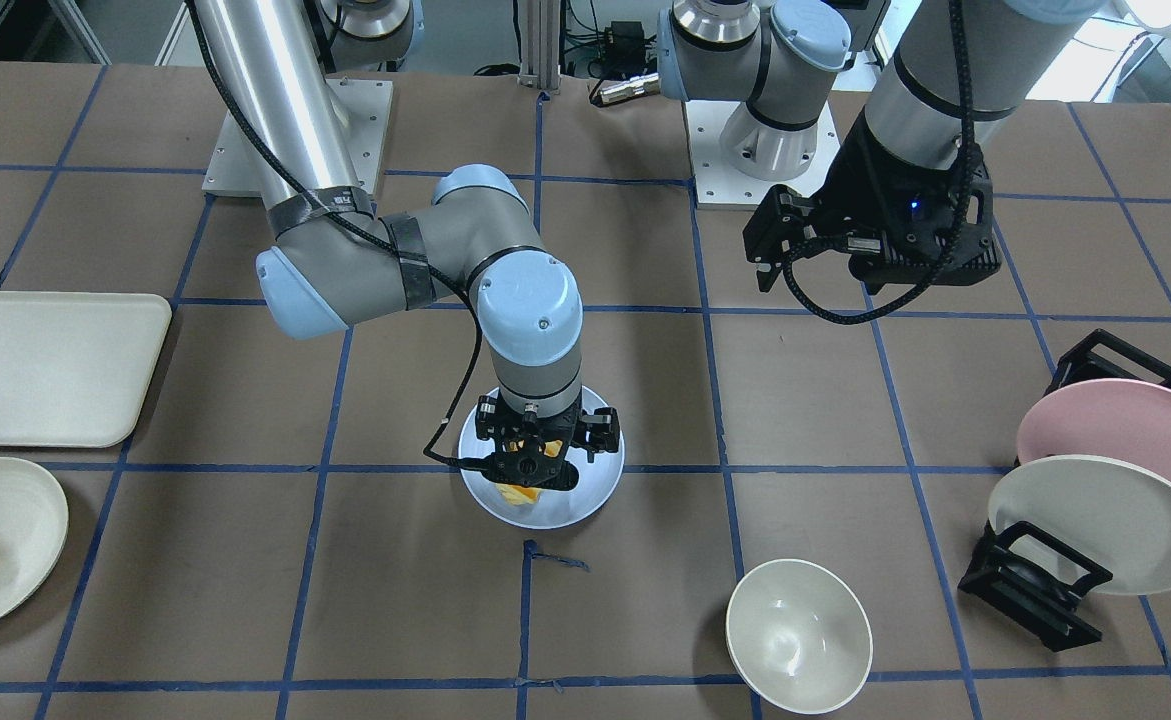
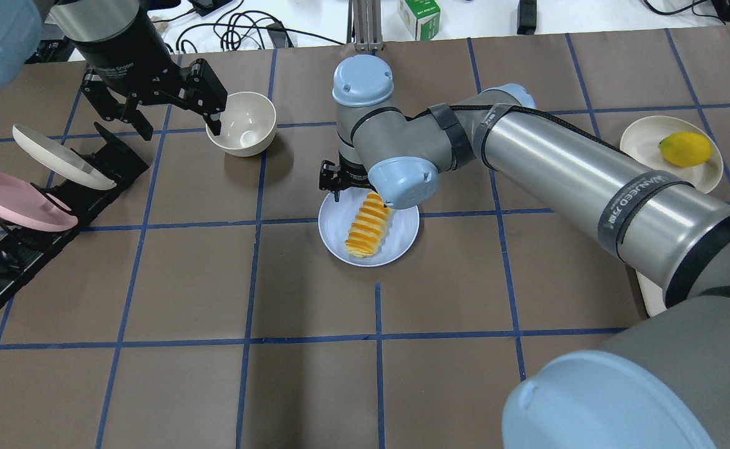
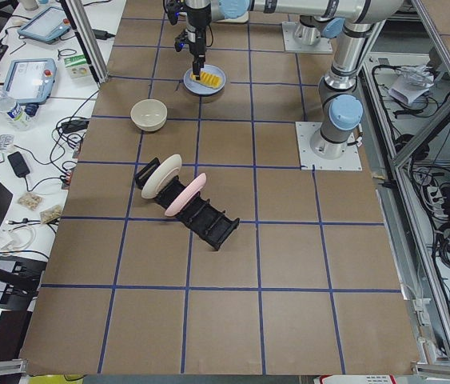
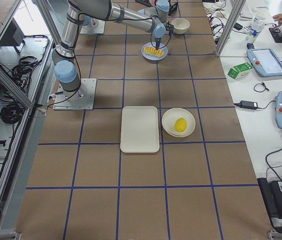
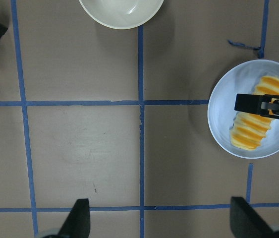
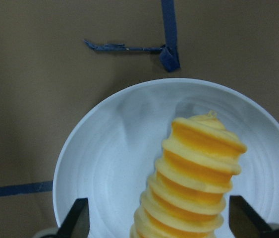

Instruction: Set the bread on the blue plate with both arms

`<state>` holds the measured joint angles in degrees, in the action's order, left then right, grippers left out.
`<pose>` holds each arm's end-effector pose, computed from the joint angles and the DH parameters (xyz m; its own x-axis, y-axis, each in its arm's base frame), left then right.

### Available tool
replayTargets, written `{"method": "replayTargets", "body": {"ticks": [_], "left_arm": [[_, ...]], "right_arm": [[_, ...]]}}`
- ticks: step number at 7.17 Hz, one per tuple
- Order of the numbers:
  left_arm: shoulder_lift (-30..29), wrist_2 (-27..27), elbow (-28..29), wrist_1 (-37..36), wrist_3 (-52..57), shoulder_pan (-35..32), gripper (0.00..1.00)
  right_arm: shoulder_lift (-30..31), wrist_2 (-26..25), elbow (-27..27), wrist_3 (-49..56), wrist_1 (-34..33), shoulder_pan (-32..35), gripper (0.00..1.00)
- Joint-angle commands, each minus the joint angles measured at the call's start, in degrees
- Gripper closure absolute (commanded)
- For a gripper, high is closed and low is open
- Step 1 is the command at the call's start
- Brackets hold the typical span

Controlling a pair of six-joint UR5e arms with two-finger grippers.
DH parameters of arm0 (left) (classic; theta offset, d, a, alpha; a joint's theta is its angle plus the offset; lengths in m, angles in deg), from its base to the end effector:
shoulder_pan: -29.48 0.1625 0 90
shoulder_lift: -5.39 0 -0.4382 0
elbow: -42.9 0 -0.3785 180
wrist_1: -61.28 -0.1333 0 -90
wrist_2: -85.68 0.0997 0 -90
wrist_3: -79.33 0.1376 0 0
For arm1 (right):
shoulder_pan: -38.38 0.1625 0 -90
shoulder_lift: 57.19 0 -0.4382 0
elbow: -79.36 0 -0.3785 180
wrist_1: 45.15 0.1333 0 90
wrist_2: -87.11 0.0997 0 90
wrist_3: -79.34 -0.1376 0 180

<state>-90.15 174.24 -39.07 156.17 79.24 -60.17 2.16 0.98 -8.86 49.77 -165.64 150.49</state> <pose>-0.1336 -0.5151 0.4735 -0.9996 -0.0087 0.0250 -0.0077 0.9991 0.0419 0.3799 -0.5563 0.2223 -0.9890 0.1289 -0.0726 0.1286 0.9917 0.0087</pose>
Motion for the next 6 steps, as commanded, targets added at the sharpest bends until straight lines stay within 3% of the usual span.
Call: {"method": "replayTargets", "body": {"ticks": [1, 4, 6], "left_arm": [[0.00, 0.03, -0.04, -0.05, 0.00, 0.00, 0.00], [0.00, 0.03, 0.05, -0.14, 0.00, 0.00, 0.00], [0.09, 0.12, -0.04, -0.22, 0.00, 0.09, 0.00]], "right_arm": [[6.61, -1.49, -0.12, 3.72, 7.30, -2.67, 0.00], [19.79, -2.29, 0.15, 14.75, 25.68, -13.02, 0.00], [27.44, -3.08, -0.03, 23.04, 34.03, -19.53, 0.00]]}}
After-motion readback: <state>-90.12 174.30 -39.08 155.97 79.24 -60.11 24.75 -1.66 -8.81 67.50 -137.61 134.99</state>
